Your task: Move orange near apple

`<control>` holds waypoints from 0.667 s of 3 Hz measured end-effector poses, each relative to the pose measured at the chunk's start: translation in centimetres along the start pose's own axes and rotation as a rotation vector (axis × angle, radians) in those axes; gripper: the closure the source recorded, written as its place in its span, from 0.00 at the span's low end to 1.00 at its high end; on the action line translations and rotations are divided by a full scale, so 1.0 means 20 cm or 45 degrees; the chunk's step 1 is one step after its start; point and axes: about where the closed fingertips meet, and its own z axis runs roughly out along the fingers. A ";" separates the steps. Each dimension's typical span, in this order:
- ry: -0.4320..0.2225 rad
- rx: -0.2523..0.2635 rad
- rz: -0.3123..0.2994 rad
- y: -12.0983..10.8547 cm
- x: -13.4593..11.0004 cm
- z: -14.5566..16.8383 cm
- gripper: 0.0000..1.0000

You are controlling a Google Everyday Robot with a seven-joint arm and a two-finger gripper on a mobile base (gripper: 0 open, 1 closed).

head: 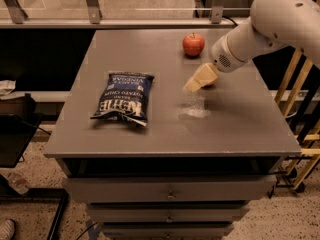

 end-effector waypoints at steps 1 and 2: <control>-0.022 -0.008 0.038 -0.03 0.04 0.01 0.00; -0.033 -0.012 0.056 -0.04 0.08 0.02 0.18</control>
Offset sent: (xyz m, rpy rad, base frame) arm 0.0030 -0.0276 -0.0150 0.0622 0.0112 -0.0416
